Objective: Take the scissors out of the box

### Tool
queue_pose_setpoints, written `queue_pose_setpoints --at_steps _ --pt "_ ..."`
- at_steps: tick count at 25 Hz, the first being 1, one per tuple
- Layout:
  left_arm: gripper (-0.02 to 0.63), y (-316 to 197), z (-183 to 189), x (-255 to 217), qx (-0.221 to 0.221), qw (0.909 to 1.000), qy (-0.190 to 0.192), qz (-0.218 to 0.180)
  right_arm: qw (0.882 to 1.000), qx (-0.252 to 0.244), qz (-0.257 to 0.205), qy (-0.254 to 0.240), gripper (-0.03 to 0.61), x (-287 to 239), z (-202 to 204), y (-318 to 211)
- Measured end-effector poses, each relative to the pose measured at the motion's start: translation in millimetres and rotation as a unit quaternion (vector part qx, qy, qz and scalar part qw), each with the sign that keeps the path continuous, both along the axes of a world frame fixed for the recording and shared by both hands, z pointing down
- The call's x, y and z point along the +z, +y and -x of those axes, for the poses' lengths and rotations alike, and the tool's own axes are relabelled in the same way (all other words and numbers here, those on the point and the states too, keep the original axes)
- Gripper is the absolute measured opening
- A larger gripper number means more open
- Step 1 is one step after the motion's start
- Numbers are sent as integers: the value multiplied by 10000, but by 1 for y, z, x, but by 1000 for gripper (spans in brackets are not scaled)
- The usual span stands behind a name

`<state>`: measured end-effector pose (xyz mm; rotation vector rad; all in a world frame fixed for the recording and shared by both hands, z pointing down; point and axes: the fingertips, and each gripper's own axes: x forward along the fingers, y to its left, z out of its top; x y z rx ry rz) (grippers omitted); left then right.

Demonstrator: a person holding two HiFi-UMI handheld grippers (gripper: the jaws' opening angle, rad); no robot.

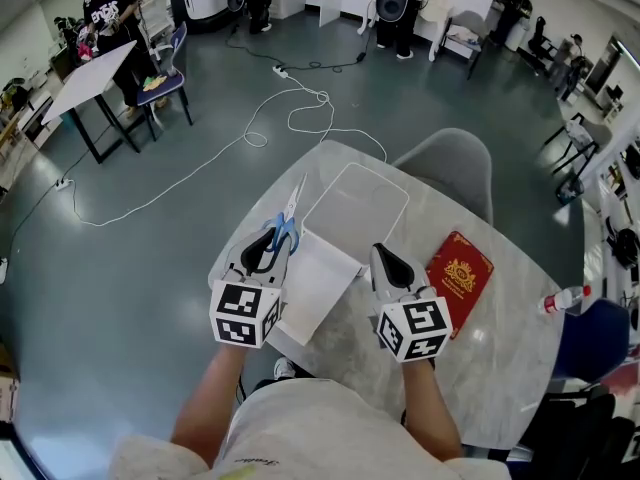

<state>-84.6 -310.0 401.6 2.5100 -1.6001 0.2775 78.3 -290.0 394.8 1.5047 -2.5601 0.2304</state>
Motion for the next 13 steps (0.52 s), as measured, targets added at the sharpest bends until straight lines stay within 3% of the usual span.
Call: queue_pose_setpoints --at_steps 13 --pt "81 0 -1 0 48 10000 -18 23 10000 -6 26 4 5 0 2 -1"
